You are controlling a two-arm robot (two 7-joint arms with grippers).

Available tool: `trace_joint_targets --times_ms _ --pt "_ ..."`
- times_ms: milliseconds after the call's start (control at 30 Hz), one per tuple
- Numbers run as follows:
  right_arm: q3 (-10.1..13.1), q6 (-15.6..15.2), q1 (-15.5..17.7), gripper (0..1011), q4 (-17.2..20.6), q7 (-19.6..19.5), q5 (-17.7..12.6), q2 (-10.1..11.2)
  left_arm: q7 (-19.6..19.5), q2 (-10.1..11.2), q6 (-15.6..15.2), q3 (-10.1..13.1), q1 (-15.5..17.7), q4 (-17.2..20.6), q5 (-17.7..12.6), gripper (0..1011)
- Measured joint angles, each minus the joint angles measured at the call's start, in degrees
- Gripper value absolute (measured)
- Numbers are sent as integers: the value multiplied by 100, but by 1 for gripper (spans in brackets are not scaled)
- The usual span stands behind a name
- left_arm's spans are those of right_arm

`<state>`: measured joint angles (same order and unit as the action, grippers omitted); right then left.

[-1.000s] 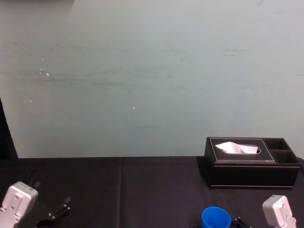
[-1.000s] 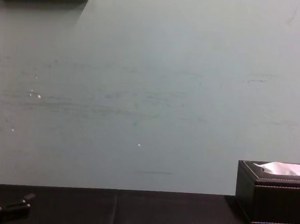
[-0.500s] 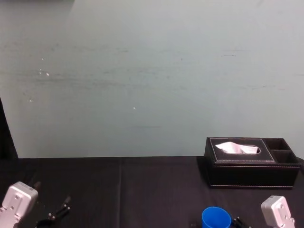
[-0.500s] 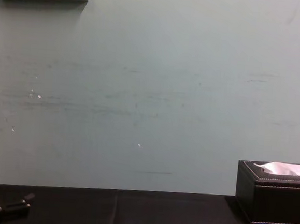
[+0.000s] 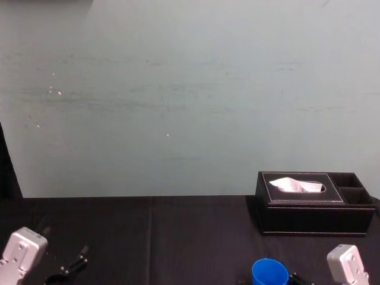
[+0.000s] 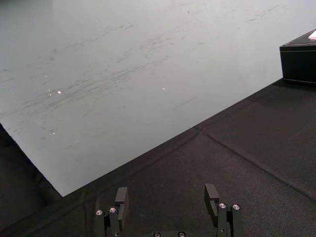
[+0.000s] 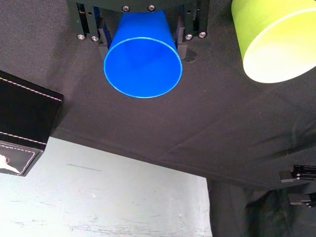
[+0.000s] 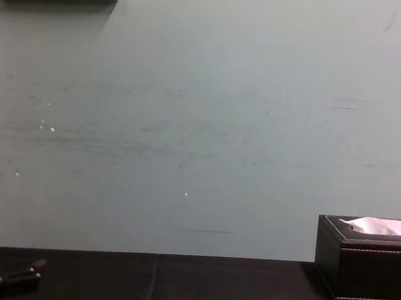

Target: Stack the three plastic cups sequentially using one hand.

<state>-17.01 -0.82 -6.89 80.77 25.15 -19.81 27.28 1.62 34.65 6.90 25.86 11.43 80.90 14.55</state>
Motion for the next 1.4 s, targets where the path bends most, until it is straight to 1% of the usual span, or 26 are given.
trace_joint_targets --times_ms 67,167,467,667,800,833,900,933,1033,1100,1200,1233,1333,1400 --pt "1 -2 2 768 1 -2 -1 1 0 0 0 0 0 0 0 1010" --pt "2 -3 3 735 3 -4 -3 3 0 0 0 0 0 0 0 1010" --pt "2 -8 3 716 7 -4 -8 4 0 0 0 0 0 0 0 1010" --pt "118 -16 51 716 189 -41 -49 42 0 0 0 0 0 0 0 1010" --pt "202 -104 54 716 330 -63 -108 82 0 0 0 0 0 0 0 1010" --pt "216 -139 50 716 356 -63 -127 93 0 0 0 0 0 0 0 1010" --pt "291 -303 31 716 468 -64 -227 141 0 0 0 0 0 0 0 1010" --pt "291 -303 31 716 468 -64 -227 141 0 0 0 0 0 0 0 1010" --pt "406 -567 -4 716 675 -40 -438 237 0 0 0 0 0 0 0 1010" --pt "431 -664 -13 716 788 -11 -512 298 0 0 0 0 0 0 0 1010" --pt "460 -873 -14 716 1111 63 -655 478 0 0 0 0 0 0 0 1010" --pt "460 -873 -14 716 1111 63 -655 478 0 0 0 0 0 0 0 1010" --pt "481 -992 24 716 1371 113 -762 605 0 0 0 0 0 0 0 1010" --pt "495 -1061 83 716 1616 151 -841 708 0 0 0 0 0 0 0 1010"
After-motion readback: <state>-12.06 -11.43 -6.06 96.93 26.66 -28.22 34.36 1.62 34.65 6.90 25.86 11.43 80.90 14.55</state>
